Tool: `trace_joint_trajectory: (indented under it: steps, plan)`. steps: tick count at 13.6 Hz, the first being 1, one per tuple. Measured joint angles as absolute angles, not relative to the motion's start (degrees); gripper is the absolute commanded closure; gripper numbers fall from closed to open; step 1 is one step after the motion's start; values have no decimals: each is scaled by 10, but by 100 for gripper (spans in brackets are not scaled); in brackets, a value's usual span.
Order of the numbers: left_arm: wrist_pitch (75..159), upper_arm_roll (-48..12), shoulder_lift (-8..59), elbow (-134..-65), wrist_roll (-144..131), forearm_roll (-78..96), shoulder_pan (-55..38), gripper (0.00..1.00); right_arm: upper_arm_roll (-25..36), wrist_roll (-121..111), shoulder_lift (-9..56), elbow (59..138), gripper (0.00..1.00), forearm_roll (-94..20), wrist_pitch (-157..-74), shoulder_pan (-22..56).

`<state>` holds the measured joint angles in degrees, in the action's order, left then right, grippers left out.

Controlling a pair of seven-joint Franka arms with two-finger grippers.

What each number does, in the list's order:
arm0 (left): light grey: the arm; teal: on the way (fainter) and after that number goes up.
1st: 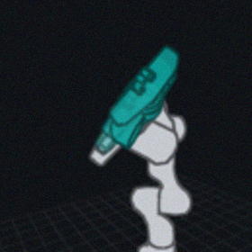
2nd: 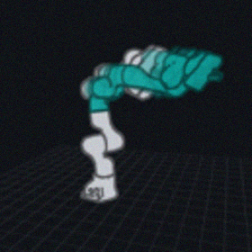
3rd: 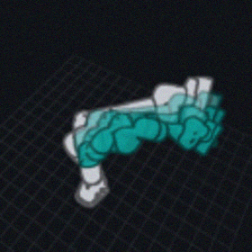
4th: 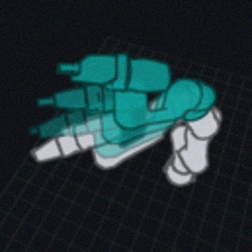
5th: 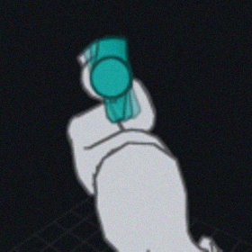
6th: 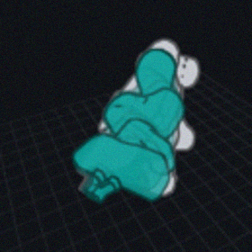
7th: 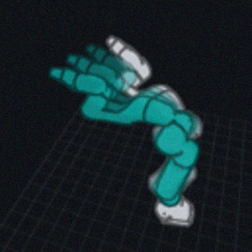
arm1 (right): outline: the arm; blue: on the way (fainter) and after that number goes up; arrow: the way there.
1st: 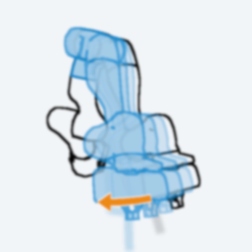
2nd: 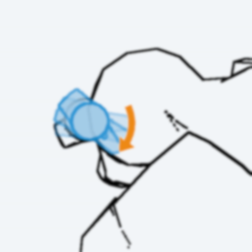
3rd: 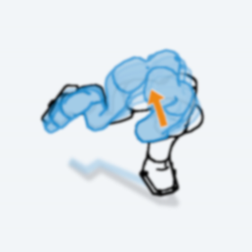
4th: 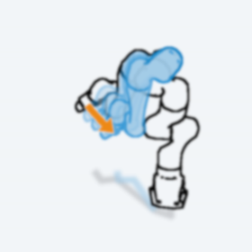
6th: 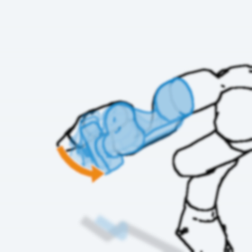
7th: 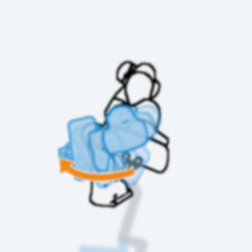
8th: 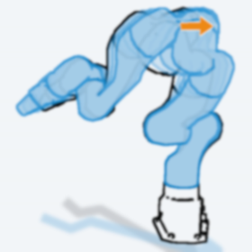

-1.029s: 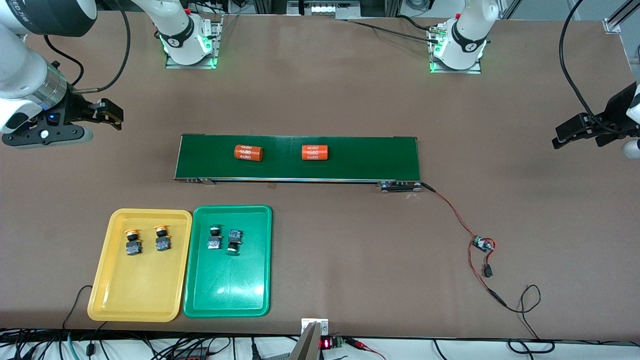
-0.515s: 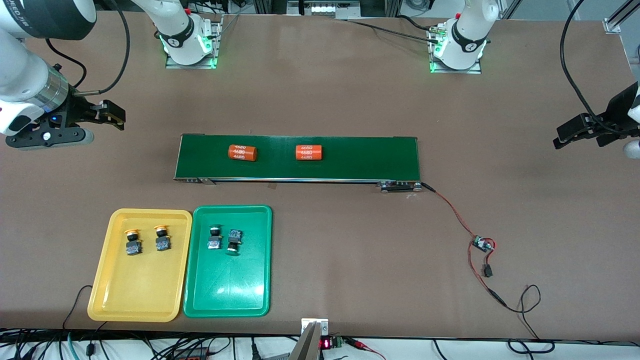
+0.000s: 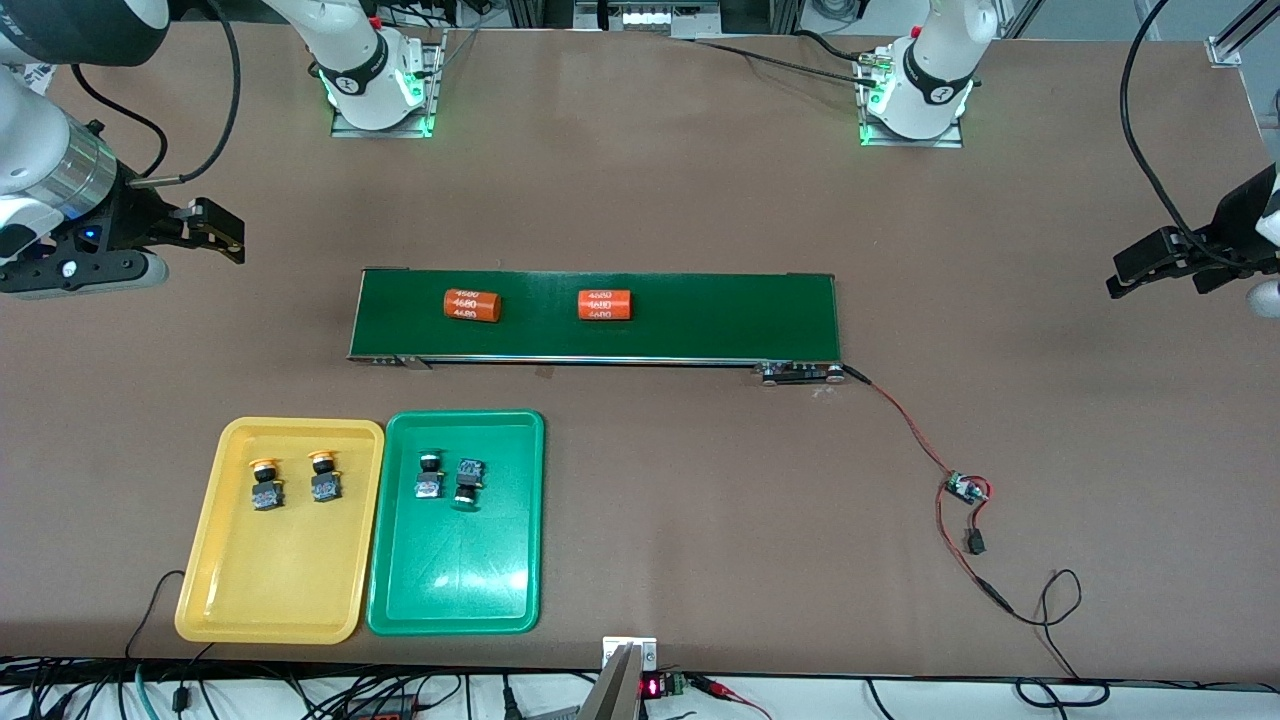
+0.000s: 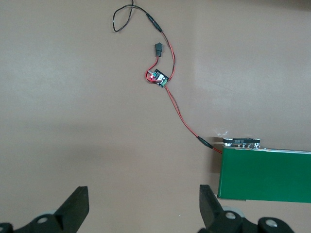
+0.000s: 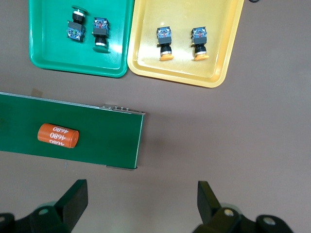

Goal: Sort buttons by color to trays

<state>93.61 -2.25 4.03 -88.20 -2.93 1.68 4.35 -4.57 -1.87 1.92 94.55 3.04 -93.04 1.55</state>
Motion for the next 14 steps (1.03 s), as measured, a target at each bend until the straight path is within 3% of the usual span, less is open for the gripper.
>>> trace_joint_trajectory:
  steps: [14]
  plan:
    - [936, -22, 40, -882, -29, 17, 44, 0, -41, -19, 20, 944, 0, 30, -920, 15]
